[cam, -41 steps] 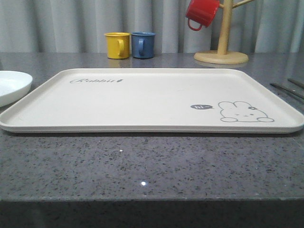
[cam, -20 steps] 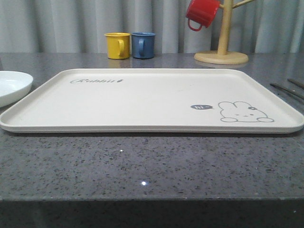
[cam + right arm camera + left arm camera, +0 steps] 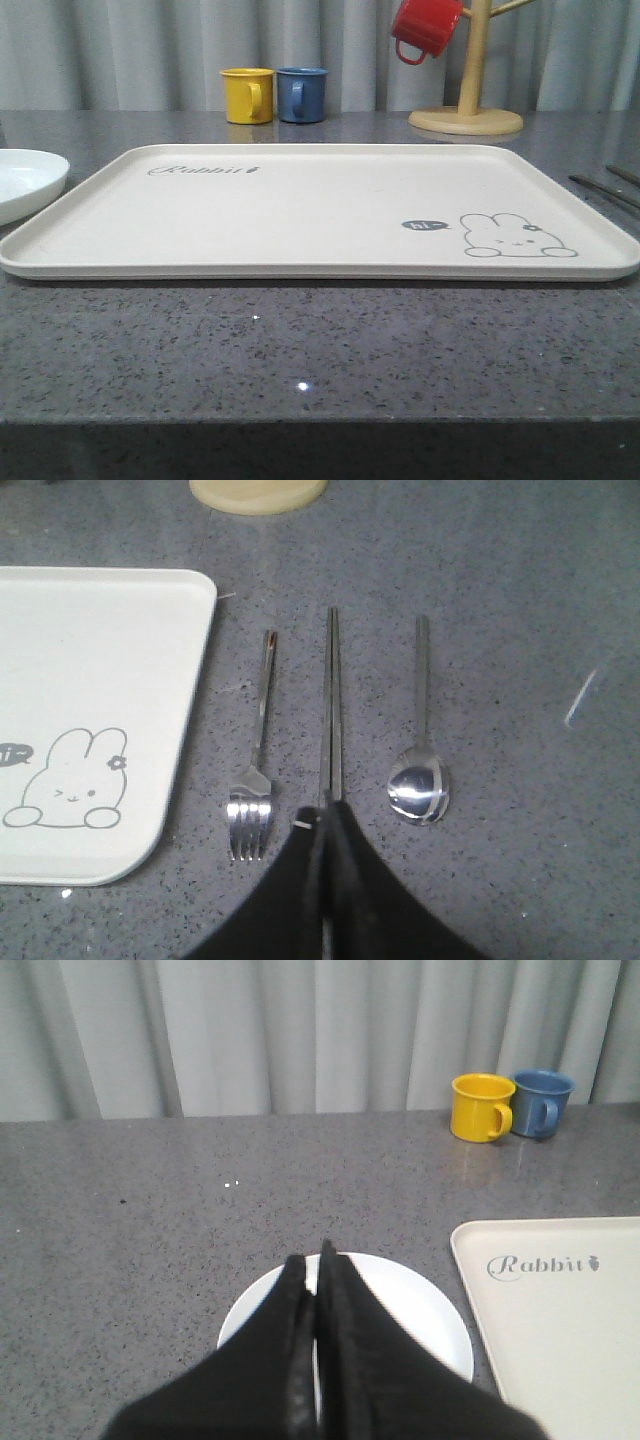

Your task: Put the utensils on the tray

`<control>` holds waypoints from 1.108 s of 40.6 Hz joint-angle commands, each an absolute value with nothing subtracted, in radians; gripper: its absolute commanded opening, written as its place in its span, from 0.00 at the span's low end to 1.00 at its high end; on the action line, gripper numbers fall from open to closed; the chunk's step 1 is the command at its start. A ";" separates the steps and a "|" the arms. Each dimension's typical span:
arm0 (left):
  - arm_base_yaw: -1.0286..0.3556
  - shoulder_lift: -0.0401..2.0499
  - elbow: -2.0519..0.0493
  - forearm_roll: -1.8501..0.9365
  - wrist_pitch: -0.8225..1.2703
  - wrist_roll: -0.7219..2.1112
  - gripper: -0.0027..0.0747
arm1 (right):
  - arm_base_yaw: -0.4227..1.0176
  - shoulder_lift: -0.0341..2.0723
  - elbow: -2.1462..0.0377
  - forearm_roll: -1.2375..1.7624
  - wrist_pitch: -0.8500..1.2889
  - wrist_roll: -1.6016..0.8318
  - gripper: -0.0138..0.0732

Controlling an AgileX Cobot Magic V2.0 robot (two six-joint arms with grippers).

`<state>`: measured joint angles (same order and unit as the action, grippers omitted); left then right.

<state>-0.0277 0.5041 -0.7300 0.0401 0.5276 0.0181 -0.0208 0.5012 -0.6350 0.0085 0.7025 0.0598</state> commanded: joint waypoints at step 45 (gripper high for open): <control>0.314 1.327 -1.094 -0.217 0.831 0.265 0.66 | -0.021 0.590 -0.660 0.007 0.642 0.057 0.59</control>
